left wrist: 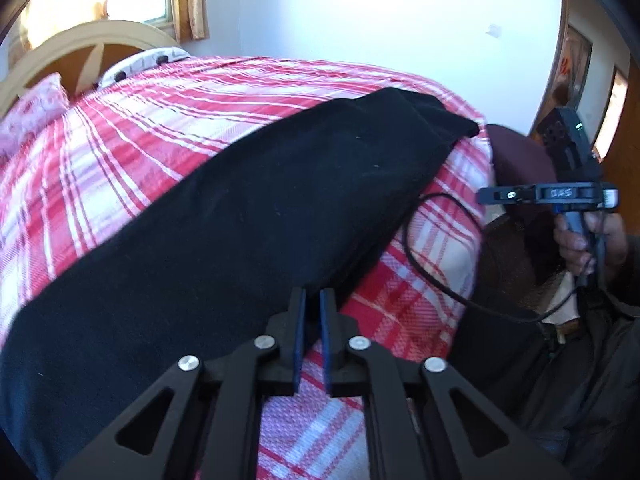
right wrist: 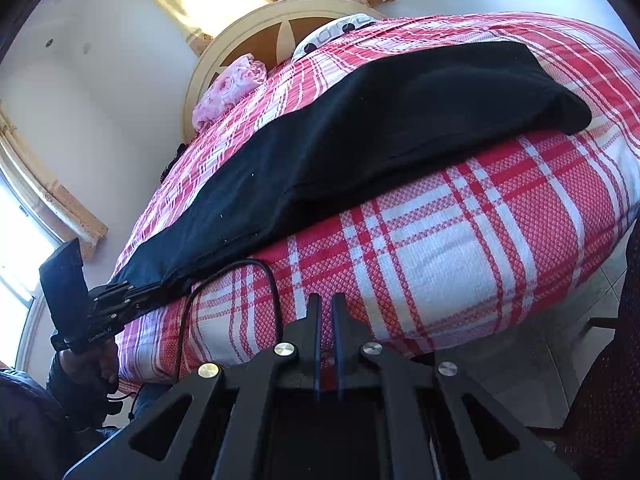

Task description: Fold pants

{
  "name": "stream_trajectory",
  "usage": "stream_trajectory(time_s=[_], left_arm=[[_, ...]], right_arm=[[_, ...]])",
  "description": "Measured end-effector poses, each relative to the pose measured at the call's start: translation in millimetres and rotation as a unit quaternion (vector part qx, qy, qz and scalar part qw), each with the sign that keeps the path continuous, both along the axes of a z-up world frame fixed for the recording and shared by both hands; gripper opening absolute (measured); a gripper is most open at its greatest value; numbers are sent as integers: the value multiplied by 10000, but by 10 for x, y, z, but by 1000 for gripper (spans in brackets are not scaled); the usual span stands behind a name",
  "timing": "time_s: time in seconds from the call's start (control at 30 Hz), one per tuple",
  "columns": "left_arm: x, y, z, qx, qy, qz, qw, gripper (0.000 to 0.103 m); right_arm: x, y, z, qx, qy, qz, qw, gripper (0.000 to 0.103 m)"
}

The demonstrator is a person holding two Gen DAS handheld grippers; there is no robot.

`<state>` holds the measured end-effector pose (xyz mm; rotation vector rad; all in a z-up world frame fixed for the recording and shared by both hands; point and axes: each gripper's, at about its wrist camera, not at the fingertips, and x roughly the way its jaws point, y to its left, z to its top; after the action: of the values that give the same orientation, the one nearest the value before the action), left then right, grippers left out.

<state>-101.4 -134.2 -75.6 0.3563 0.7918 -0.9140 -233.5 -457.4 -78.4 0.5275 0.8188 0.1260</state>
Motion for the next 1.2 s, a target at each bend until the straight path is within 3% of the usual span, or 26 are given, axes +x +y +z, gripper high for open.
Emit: stream_trajectory(time_s=[0.07,0.1,0.13,0.2,0.23,0.6,0.83,0.87,0.9,0.93,0.97,1.0,1.07,1.2], left_arm=[[-35,-37,13,110,-291,113,9995,66],[-59,-43,22,60,-391,72,9992,69],[-59,-60,19,32,-366,1,9993,67],[-29,-92,-25,32,-157,-170,9997,30],[-4,-120,-82,163,-52,-187,9997,6],[-83,13,-80,101,98,-411,9991,2],[-107,52,-89,77,95,-417,9991,2],[-96,57,-47,17,9,-333,9994,2],[-86,64,-7,-42,-50,-272,9996,2],[-74,66,39,-125,-83,-239,9996,7],[-64,70,92,-225,-96,-243,9994,18],[-49,67,142,-294,-153,-206,9992,28],[-9,48,220,-409,-326,-64,9986,69],[168,-30,188,-494,-214,87,9985,71]], right_arm=[[-9,-9,1,-3,-20,-24,10000,6],[-7,-11,-11,6,-9,-34,10000,6],[-7,-15,-23,19,2,-41,10000,6],[-14,-30,-40,34,8,-43,10000,6],[-15,-32,-39,29,0,-41,10000,6],[-28,-161,7,-82,-117,-293,9995,6],[47,-413,340,-355,-574,-694,9953,6],[76,-457,388,-407,-609,-743,9945,8],[102,-509,433,-435,-651,-795,9938,21],[120,-558,467,-442,-674,-842,9932,34],[138,-614,501,-432,-703,-925,9923,61],[144,-679,543,-401,-766,-1060,9906,76],[151,-777,635,-323,-916,-1220,9878,76],[277,-1005,769,-588,-877,-1438,9839,76]])
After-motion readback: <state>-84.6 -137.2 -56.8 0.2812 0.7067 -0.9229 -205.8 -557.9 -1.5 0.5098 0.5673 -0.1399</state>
